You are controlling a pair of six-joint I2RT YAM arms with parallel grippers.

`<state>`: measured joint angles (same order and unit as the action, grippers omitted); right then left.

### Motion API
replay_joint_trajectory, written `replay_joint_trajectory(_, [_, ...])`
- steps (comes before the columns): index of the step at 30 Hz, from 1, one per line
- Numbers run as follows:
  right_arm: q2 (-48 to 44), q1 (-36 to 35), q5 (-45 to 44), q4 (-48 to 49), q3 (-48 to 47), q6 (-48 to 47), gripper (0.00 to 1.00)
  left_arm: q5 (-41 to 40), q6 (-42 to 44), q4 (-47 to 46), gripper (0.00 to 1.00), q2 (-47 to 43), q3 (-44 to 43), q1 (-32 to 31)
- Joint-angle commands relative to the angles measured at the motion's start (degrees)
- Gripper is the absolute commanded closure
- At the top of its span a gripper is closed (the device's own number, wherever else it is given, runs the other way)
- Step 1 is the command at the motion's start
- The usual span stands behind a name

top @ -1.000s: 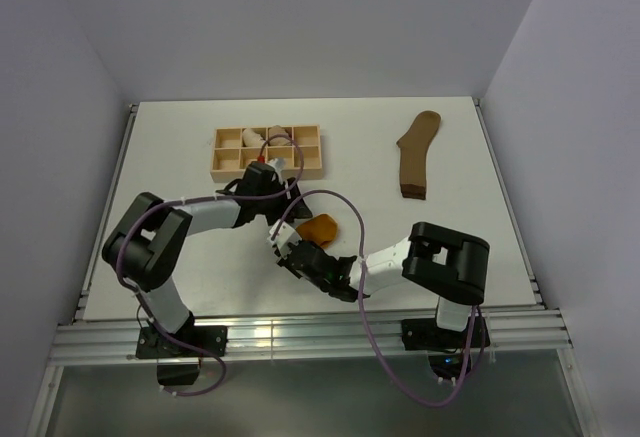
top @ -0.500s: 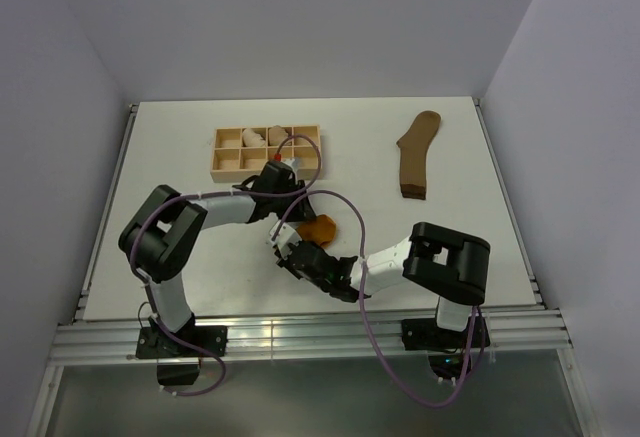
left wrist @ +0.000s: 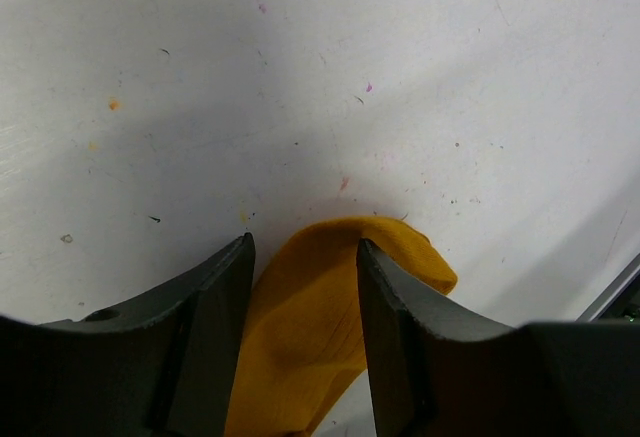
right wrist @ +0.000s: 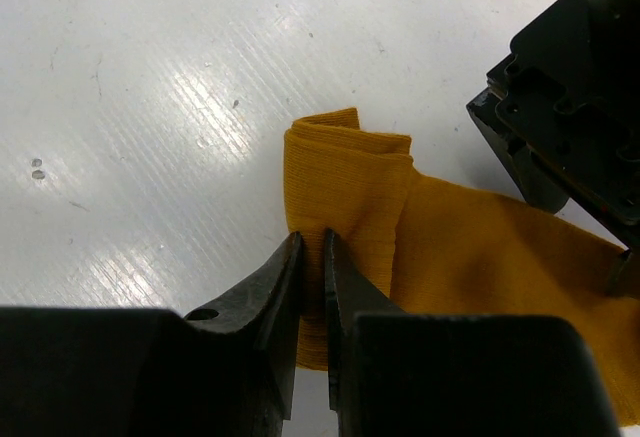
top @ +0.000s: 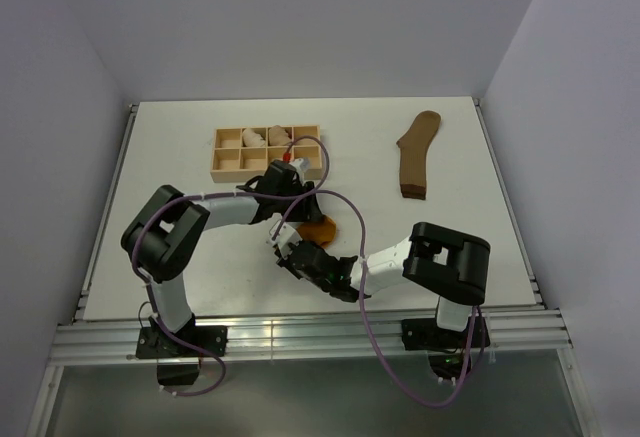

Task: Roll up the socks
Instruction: Roll the sock at the center of the board.

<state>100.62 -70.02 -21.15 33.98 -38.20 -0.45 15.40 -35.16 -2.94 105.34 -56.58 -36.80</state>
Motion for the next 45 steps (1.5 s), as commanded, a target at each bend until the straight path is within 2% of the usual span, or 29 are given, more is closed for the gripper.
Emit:
replay_joint_trajectory(1, [0.46,-0.21,3.92,-4.71,1.9,2.73,1.0,-0.89,3.25,7.33,0.49,3.38,0.68,-0.82])
replay_joint_trajectory(9, [0.37,-0.12,3.83,-4.88,1.9,2.82,1.0,-0.63,4.04,7.69,0.54,4.96,0.24,-1.87])
replay_joint_trajectory(12, [0.19,-0.12,3.66,-4.71,2.07,2.91,1.0,-1.33,3.69,7.68,0.61,5.58,0.15,-2.31])
replay_joint_trajectory(13, [0.11,-0.03,3.66,-4.88,2.07,3.17,1.0,-1.6,3.61,7.77,0.7,5.93,0.06,-2.32])
replay_joint_trajectory(15, [-0.16,-0.03,3.66,-4.97,2.07,3.17,1.0,-2.39,3.43,8.3,0.79,6.28,-0.2,-2.32])
replay_joint_trajectory(16, [-0.33,-0.03,3.66,-5.15,2.07,3.26,1.0,-3.17,3.34,8.21,0.89,6.28,-0.29,-2.23])
replay_joint_trajectory(18, [-0.68,0.06,3.57,-5.24,2.33,3.52,1.0,-4.49,2.82,8.48,1.0,5.76,-0.46,-2.32])
replay_joint_trajectory(25, [-3.94,1.46,5.41,-6.73,3.56,6.86,1.0,-10.82,-0.17,7.43,1.0,2.24,0.32,-0.21])
replay_joint_trajectory(33, [-5.96,6.29,14.98,-7.96,4.97,12.05,1.0,-13.99,-2.2,4.17,1.0,-1.71,1.56,2.78])
replay_joint_trajectory(38, [-6.58,12.53,26.84,-7.52,5.15,15.12,1.0,-13.99,-2.55,3.47,1.0,-1.89,1.47,3.31])
replay_joint_trajectory(45, [-2.97,20.35,40.98,-6.73,4.0,19.51,1.0,-14.78,-2.9,3.47,1.0,-2.42,1.64,3.66])
